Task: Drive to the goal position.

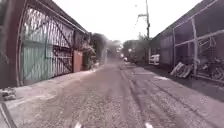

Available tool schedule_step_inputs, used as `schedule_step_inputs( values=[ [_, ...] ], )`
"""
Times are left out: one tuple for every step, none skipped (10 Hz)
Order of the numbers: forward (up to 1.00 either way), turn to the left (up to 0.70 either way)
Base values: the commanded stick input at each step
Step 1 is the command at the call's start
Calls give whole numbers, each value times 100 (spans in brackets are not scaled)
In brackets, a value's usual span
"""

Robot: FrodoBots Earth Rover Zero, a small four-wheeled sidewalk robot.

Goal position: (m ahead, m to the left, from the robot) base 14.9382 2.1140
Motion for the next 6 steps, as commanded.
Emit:
schedule_step_inputs(
  values=[
    [100, 0],
    [100, 0],
    [100, 0],
    [100, 0],
    [100, 0],
    [100, 0]
  ],
)
